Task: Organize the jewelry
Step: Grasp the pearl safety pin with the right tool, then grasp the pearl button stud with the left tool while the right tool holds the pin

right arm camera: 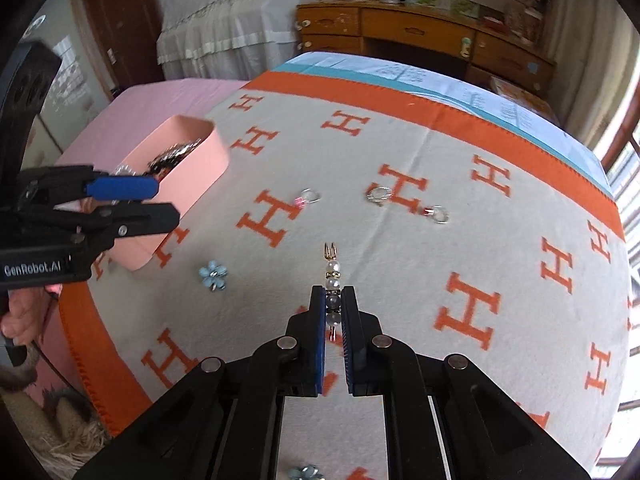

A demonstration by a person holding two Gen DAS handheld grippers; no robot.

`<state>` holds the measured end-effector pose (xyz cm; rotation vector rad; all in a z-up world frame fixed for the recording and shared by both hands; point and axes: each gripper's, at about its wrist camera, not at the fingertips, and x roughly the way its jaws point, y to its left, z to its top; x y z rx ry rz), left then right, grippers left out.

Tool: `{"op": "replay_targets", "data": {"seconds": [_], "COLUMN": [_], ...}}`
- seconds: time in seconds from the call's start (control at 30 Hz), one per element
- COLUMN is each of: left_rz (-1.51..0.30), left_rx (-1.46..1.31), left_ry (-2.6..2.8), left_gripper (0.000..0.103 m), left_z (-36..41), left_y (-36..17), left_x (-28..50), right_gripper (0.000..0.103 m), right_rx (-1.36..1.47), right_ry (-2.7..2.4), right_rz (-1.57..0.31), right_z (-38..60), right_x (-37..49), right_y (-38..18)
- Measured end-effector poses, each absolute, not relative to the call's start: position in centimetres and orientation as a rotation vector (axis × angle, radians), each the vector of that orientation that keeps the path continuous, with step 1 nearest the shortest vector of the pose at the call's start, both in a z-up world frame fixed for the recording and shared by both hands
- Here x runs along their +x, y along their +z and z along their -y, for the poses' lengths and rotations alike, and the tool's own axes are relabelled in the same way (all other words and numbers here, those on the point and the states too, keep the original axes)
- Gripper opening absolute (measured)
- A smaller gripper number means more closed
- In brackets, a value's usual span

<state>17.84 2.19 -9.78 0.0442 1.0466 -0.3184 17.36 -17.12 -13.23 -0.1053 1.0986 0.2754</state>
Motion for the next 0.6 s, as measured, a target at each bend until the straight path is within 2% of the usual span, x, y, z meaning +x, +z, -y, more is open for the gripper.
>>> {"op": "replay_targets", "data": {"seconds": [0.33, 0.6], "left_rz": [-1.073, -1.266], "left_rx": [0.148, -0.14], "left_ry": [-0.401, -0.384], "left_gripper": [0.046, 0.046], "left_z": [5.4, 6.5], "left_y": [-11.5, -13.5], "left_x": [23.7, 28.2], "right_gripper": [0.007, 0.007], "right_rx": [0.217, 0.3], "right_ry": [0.077, 0.116], "right_rz": [-0.99, -0.992], "right_z": [25.5, 27.4], "right_x": [19.0, 21.0], "right_y": [-11.9, -13.2]}}
